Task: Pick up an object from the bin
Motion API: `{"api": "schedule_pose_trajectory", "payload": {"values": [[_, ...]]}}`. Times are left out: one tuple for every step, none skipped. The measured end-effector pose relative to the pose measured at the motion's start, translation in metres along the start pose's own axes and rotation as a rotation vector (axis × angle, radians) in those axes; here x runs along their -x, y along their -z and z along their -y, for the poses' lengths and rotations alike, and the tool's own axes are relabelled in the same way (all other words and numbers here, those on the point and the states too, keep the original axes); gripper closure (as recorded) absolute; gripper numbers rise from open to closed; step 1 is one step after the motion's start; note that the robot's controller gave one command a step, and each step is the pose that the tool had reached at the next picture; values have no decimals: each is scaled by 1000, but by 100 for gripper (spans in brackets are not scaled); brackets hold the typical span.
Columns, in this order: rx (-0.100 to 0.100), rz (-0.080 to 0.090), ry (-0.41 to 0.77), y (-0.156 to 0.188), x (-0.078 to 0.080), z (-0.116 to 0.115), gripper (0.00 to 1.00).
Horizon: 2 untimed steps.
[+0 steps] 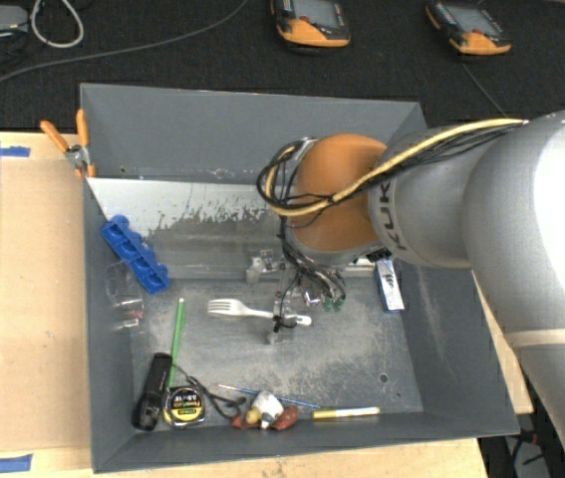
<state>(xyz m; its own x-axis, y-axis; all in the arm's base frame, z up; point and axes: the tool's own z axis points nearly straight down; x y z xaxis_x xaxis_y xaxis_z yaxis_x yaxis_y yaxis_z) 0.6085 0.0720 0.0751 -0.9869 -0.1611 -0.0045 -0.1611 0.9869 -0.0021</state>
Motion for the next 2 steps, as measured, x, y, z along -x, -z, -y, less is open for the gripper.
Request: {"api": "schedule_pose_trajectory", "payload": {"values": [[6, 0, -94, -4, 0, -17, 100], [6, 0, -93, -4, 0, -17, 100]]}}
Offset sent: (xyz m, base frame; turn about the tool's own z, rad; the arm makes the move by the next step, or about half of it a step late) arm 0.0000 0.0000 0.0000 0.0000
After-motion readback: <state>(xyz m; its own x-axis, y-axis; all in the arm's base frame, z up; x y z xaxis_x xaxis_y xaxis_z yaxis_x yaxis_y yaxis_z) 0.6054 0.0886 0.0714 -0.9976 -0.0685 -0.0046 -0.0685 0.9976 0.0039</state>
